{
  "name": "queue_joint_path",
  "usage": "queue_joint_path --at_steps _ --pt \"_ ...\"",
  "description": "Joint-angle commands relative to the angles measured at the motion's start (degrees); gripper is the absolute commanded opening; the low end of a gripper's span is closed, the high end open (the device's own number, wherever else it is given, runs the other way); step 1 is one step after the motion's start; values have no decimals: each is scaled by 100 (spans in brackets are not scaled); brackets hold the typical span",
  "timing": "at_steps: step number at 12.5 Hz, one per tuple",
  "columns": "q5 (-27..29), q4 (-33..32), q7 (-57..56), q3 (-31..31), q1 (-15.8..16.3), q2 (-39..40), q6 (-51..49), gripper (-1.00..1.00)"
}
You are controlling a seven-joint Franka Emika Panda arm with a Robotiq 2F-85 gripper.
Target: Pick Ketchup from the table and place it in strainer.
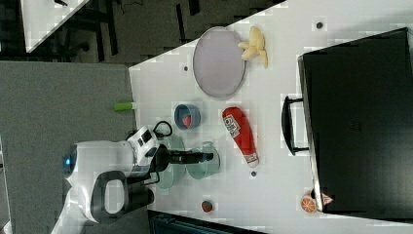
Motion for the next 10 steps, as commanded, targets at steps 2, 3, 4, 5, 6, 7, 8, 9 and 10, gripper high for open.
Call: queue_joint_path --at_steps 2,3,4,5,6,7,8,9,10 --pt "-8 -141 -1455 -18 27 450 884 100" --pt "-8 -144 -1460 -19 28 656 1127 100" --pt "-8 -145 -1458 -19 27 865 1325 100" --pt "-8 -143 -1458 -21 27 1076 1475 100" --pt "-10 -143 -1457 -28 27 1293 1617 100" --pt "-19 -139 -1457 -30 27 1505 1820 100" --pt "-26 -138 -1460 -28 27 1705 2045 100" --pt "-48 -132 -1457 -28 28 1900 2306 100" --pt "-117 -130 -1460 -30 27 2082 2567 100"
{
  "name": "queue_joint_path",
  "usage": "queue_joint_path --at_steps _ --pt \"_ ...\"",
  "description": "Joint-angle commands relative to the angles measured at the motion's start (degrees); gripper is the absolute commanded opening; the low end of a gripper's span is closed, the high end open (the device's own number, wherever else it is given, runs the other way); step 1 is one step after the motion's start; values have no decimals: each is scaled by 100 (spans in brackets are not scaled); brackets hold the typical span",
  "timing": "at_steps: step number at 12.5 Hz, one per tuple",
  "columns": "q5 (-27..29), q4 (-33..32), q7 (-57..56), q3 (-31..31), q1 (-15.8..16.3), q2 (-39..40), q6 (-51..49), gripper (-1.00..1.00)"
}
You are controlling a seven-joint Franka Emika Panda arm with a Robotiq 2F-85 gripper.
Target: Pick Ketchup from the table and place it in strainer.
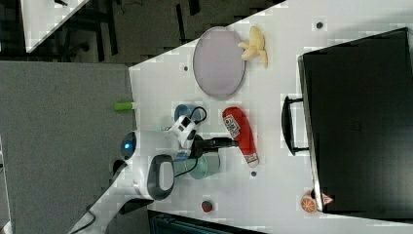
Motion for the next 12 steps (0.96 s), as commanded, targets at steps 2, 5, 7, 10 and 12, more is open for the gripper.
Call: queue_joint_path --at_steps 2,5,7,10,12 --pt "-184 104 -386 -65 -30 478 881 100" --pt "-184 110 -377 -64 -27 851 1224 100" --pt "-184 102 -377 -65 -27 1008 1488 92" --pt "-184 115 -380 -67 -27 1069 1526 21" --pt "-184 207 -378 -63 -27 997 1525 20"
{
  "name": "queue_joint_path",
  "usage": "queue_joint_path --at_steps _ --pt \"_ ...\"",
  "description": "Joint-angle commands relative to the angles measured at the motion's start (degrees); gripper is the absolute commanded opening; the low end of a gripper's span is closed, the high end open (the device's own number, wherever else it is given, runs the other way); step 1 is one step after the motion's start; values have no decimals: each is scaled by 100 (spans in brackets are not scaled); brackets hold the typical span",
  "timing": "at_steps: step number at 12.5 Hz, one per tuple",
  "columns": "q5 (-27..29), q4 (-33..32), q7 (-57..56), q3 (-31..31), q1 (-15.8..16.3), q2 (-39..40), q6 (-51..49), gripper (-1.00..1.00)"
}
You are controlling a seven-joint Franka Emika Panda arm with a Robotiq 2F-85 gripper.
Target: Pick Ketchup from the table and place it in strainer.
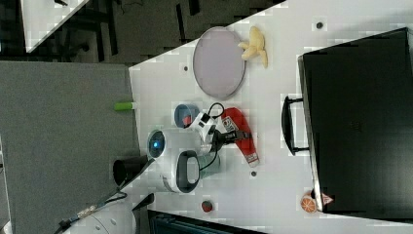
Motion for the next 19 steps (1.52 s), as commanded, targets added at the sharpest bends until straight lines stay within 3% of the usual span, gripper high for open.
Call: queue_joint_path --at_steps 1,4,8,12,15,19 --pt "30 185 -197 -38 23 -278 68 20" --pt "31 326 -178 -15 25 -988 -517 20" --pt "34 1038 -121 144 50 -2073 -2765 20" --pt "180 1984 115 499 107 -2495 -4611 20" --pt "418 2322 801 1045 235 -2495 -4935 20" --pt "463 2328 2628 2022 419 -2391 -4864 20"
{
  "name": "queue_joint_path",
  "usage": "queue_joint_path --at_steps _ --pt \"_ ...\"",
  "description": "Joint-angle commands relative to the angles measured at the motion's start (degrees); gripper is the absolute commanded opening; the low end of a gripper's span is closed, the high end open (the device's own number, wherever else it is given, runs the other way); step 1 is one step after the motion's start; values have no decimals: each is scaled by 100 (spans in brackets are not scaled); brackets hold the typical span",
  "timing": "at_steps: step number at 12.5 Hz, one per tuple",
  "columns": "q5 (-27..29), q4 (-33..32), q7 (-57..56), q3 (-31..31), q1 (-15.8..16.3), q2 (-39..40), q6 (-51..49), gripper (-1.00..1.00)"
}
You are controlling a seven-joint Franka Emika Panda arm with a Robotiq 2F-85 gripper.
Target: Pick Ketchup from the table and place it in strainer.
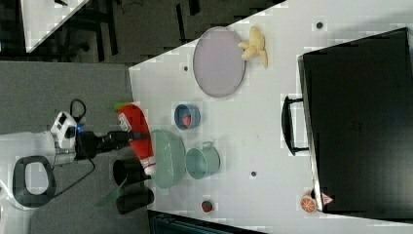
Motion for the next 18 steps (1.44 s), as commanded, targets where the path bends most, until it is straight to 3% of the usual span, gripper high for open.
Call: queue_joint_path --at_steps 1,7,12,13,16,18 --pt "91 -78 1885 798 339 348 71 20" --pt "45 -310 4224 2052 489 1324 1633 20" --pt "-715 -856 4690 2169 645 2209 3192 20" --pt "-780 -953 4707 2155 646 2377 3389 29" --pt "-795 -1033 4724 2123 646 2712 3844 94" --pt "-790 -978 4740 2124 615 2597 3915 100"
